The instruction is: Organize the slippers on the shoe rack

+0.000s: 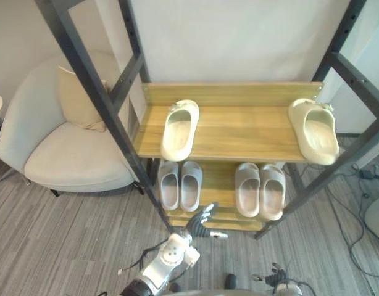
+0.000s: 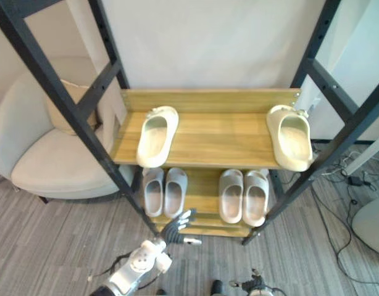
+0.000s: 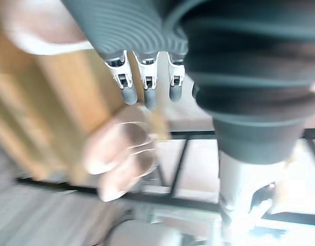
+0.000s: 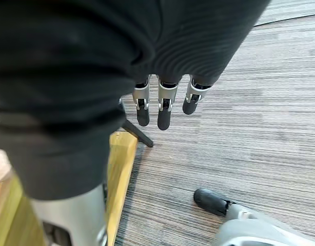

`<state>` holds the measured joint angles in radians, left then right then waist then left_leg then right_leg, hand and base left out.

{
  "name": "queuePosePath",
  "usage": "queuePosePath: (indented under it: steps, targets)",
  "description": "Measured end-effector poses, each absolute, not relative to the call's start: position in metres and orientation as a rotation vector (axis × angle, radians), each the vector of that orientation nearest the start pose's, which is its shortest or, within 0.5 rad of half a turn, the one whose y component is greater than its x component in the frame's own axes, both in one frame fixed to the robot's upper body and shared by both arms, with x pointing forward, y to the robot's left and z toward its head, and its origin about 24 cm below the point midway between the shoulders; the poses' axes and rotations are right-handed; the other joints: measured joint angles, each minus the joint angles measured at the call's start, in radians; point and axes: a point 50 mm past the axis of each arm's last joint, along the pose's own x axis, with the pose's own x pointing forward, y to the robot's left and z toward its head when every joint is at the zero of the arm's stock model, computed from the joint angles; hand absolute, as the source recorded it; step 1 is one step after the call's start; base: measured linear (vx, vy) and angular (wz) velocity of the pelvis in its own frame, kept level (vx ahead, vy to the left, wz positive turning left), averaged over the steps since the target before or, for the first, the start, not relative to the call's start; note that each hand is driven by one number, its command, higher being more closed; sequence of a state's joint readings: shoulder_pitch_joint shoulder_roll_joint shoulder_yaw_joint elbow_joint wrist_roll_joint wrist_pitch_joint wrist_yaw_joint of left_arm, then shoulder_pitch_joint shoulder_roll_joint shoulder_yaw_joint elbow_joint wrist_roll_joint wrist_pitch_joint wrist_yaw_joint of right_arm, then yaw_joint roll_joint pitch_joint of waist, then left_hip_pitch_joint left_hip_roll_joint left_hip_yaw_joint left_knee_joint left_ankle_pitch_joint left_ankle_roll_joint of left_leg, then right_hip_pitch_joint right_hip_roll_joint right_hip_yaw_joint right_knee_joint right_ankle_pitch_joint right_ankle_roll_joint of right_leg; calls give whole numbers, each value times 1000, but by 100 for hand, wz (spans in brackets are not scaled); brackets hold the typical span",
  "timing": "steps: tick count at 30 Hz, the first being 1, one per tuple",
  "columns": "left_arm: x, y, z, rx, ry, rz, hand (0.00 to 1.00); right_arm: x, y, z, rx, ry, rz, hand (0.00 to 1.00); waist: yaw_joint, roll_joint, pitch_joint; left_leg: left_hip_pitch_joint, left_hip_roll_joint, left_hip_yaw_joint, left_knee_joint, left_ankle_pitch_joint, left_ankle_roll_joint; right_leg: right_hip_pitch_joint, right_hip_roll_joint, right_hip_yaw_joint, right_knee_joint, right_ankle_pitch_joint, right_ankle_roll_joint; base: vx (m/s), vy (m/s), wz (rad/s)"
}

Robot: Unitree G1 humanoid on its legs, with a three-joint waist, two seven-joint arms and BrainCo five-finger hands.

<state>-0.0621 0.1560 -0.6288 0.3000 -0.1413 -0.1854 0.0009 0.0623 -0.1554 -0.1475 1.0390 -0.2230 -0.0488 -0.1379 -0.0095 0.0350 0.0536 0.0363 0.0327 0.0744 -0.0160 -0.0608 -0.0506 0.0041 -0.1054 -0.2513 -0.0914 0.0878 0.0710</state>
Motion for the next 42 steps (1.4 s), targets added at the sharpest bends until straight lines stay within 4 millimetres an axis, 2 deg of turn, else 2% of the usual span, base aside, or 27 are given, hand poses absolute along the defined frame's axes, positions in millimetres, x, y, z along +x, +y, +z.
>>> queuePosePath:
  steps: [4,5,10,12,13,15,20,26,31,34,36,42]
  targets:
    - [225,46,9,49,40,-587,0,111,-234,-148,-346,1027,-210,0,-1,-1,0,0,-6,-3,0,-1,2,0,-4,-6,0,0,0,8,5,0]
    - [228,46,22,11,-9,-580,0,114,-233,-148,-353,1021,-201,0,-1,-1,0,0,-9,-4,0,-2,3,1,-7,-8,0,0,0,0,0,0]
    - [233,49,46,-82,-92,-541,0,117,-231,-147,-362,1011,-187,0,-1,-6,-3,1,-13,-5,1,0,6,4,-12,-11,-3,0,1,-23,1,1]
    - [235,54,63,-127,-152,-524,0,117,-230,-147,-366,1013,-183,0,-1,-7,-3,1,-14,-5,1,2,8,4,-14,-12,-5,1,1,-45,-2,0]
    - [235,55,64,-131,-158,-522,0,117,-230,-147,-366,1013,-182,0,-1,-7,-3,1,-14,-5,1,2,8,4,-14,-12,-5,1,1,-41,-3,-1]
    - [239,64,83,-162,-239,-471,0,116,-230,-148,-373,1014,-174,0,-1,-7,-3,1,-14,-5,1,2,9,3,-15,-14,-5,1,1,-37,-4,-1]
    - [247,78,109,-191,-356,-382,0,118,-230,-147,-390,1010,-167,0,0,-7,-4,-1,-14,-10,1,3,10,3,-18,-20,-5,1,2,-13,-2,3]
    - [259,87,127,-176,-427,-315,0,118,-230,-147,-394,1010,-174,0,-2,-8,-4,-1,-18,-29,0,4,11,13,-18,-37,-5,-2,4,11,4,10]
    - [280,100,142,-131,-479,-246,0,123,-230,-146,-394,1000,-175,0,-4,-8,-4,-1,-20,-29,0,4,11,13,-20,-37,-5,-2,4,0,0,0]
    - [294,111,148,-84,-487,-195,0,125,-230,-145,-394,1001,-177,0,-6,-9,-3,-1,-20,-26,0,4,11,11,-20,-35,-5,-2,4,-8,0,-1]
    - [308,125,153,-39,-491,-121,0,126,-230,-145,-393,998,-177,0,-6,-10,-2,-4,-19,-15,-1,4,11,1,-19,-24,-5,-1,4,-16,1,-11]
    - [330,152,161,53,-476,-6,0,125,-235,-144,-365,1008,-219,0,-14,-9,13,-20,-20,-1,-3,4,11,-22,-19,-11,-5,3,4,3,0,-8]
